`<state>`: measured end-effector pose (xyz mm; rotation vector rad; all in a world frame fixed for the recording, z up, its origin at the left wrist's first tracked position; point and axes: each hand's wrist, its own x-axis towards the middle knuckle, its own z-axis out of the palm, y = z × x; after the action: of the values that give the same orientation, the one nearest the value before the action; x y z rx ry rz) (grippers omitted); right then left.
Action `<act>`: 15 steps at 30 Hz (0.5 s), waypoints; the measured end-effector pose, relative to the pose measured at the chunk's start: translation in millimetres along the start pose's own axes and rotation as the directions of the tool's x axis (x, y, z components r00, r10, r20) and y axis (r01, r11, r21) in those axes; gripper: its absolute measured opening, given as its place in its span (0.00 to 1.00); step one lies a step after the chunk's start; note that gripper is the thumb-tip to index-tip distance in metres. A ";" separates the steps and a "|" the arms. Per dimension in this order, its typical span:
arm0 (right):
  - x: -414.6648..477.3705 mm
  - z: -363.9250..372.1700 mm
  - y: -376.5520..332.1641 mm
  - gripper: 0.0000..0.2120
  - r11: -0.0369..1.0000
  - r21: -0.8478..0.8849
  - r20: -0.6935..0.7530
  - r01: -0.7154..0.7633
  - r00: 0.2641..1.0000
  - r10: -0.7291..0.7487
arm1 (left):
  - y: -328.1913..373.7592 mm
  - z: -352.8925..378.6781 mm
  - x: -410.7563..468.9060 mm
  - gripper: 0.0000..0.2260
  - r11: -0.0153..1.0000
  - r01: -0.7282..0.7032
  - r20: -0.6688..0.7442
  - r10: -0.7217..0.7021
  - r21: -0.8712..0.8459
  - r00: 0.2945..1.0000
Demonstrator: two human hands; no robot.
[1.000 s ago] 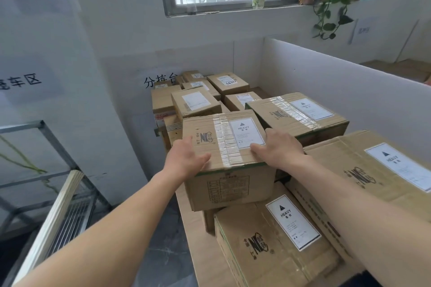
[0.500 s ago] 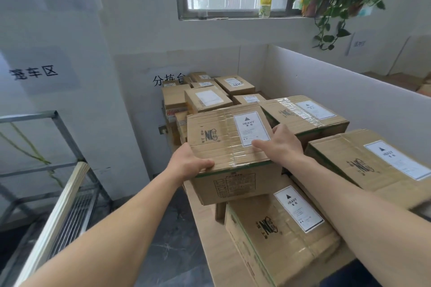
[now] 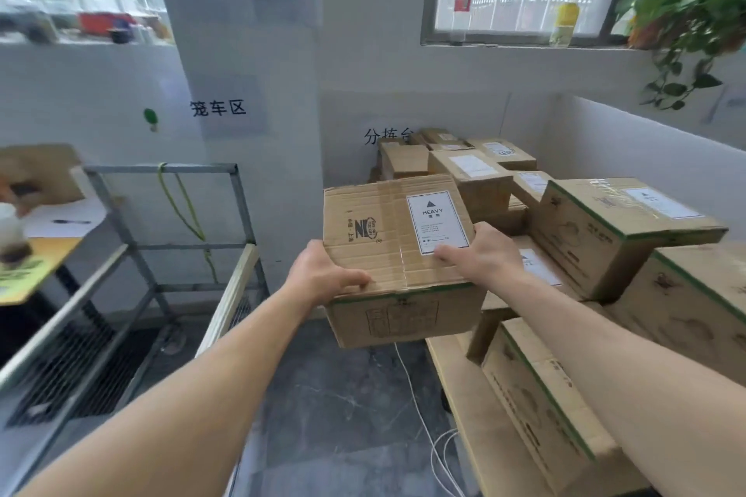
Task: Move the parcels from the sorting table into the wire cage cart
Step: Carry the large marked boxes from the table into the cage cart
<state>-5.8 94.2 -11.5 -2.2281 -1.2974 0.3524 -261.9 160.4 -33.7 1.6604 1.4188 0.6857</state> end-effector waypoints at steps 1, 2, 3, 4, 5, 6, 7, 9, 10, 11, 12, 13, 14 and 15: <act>-4.0 10.3 -14.8 0.30 1.000 0.002 0.024 0.017 1.000 -0.017 | -9.6 -15.6 -4.6 0.30 1.000 0.011 -0.031 -0.010 0.021 0.999; -7.8 21.2 -30.3 0.30 0.999 0.005 0.046 0.040 0.998 -0.040 | -19.3 -31.6 -9.5 0.32 0.999 0.022 -0.066 -0.020 0.036 0.998; -11.4 32.1 -45.7 0.29 0.998 0.008 0.064 0.065 0.996 -0.065 | -28.8 -47.6 -14.2 0.34 0.998 0.035 -0.105 -0.030 0.050 0.994; -14.5 42.9 -60.8 0.28 0.996 0.011 0.080 0.091 0.993 -0.092 | -37.7 -63.4 -18.6 0.35 0.997 0.048 -0.143 -0.039 0.063 0.989; -17.5 53.9 -76.1 0.28 0.993 0.014 0.093 0.117 0.989 -0.118 | -46.6 -79.2 -22.7 0.35 0.995 0.062 -0.177 -0.048 0.075 0.983; -20.1 65.3 -91.7 0.28 0.990 0.017 0.105 0.142 0.984 -0.143 | -55.7 -94.9 -26.7 0.36 0.993 0.078 -0.208 -0.058 0.089 0.976; -22.2 76.7 -106.9 0.29 0.986 0.021 0.118 0.167 0.979 -0.169 | -64.7 -109.7 -29.9 0.36 0.990 0.096 -0.237 -0.069 0.104 0.969; -25.8 100.5 -136.9 0.30 0.975 0.039 0.153 0.219 0.963 -0.223 | -84.9 -138.0 -35.8 0.37 0.984 0.134 -0.296 -0.096 0.113 0.950; -26.9 112.4 -150.8 0.31 0.969 0.055 0.172 0.242 0.953 -0.248 | -95.1 -151.0 -38.6 0.37 0.983 0.151 -0.323 -0.109 0.108 0.940; -27.6 124.3 -164.3 0.31 0.962 0.072 0.190 0.263 0.943 -0.272 | -105.2 -163.2 -41.3 0.38 0.980 0.169 -0.348 -0.124 0.102 0.929; -27.6 136.2 -177.4 0.31 0.955 0.087 0.209 0.284 0.932 -0.296 | -114.8 -174.7 -44.0 0.38 0.977 0.189 -0.371 -0.140 0.098 0.918; -27.1 148.2 -190.3 0.31 0.948 0.098 0.228 0.304 0.920 -0.318 | -124.0 -185.5 -45.8 0.38 0.973 0.210 -0.393 -0.158 0.093 0.906; -26.0 160.7 -203.0 0.31 0.940 0.107 0.249 0.324 0.907 -0.341 | -133.5 -195.8 -47.6 0.39 0.970 0.231 -0.413 -0.177 0.083 0.893; -24.8 173.6 -215.9 0.31 0.932 0.116 0.269 0.344 0.892 -0.363 | -143.1 -205.5 -49.0 0.39 0.966 0.249 -0.432 -0.197 0.066 0.880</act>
<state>-256.4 212.9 -33.5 -1.8807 -1.7824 0.5848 -516.7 164.8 -46.0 1.4554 1.9618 0.8762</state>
